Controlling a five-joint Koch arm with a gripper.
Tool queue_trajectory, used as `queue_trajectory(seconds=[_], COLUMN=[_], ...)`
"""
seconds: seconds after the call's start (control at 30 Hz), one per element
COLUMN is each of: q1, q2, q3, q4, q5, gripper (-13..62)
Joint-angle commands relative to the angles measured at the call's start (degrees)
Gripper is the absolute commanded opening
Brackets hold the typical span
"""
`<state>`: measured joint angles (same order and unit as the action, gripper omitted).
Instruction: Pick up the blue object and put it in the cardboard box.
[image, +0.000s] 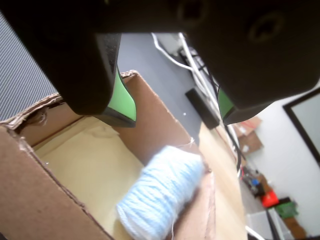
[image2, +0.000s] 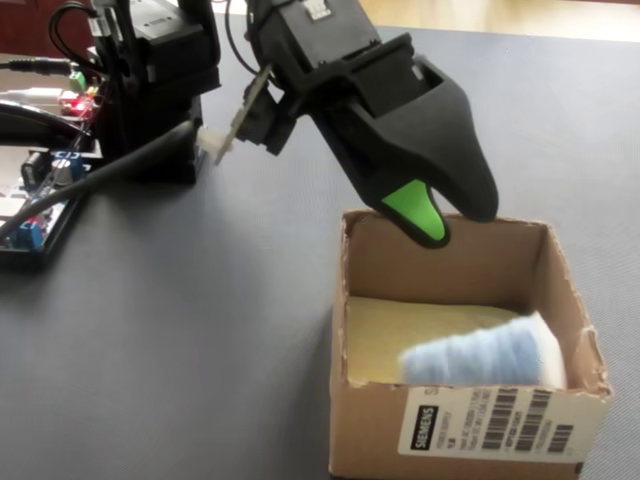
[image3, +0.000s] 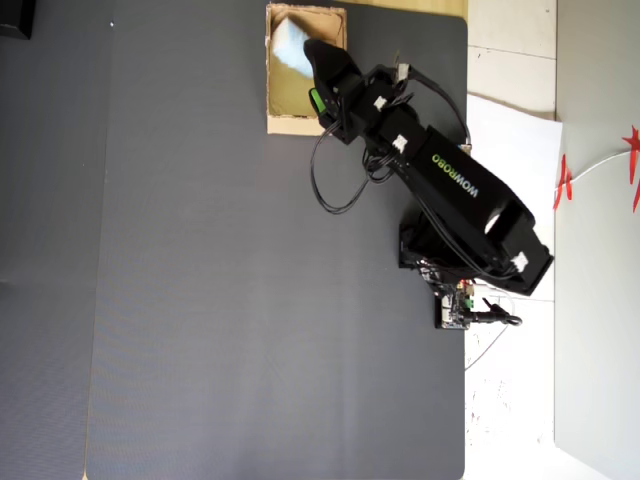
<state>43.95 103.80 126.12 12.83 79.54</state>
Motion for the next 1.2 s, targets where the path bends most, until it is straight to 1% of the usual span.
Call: queue_trajectory(seconds=[0.0, 0.2, 0.3, 0.47, 0.63, 0.87, 1.17], q1=[-0.09, -3.52, -7.12, -12.48, -19.42, -29.44, -36.74], q2=[3.08, 6.94, 9.14, 12.22, 18.02, 27.33, 31.64], q3=[-2.37, 1.49, 4.66, 9.93, 18.98, 31.64, 40.69], q4=[-4.31, -12.39, -17.67, -23.38, -28.39, -30.85, -29.09], q5=[3.87, 11.51, 16.87, 19.78, 25.14, 24.79, 21.36], gripper=[33.2, 33.7, 33.7, 33.7, 34.0, 34.0, 34.0])
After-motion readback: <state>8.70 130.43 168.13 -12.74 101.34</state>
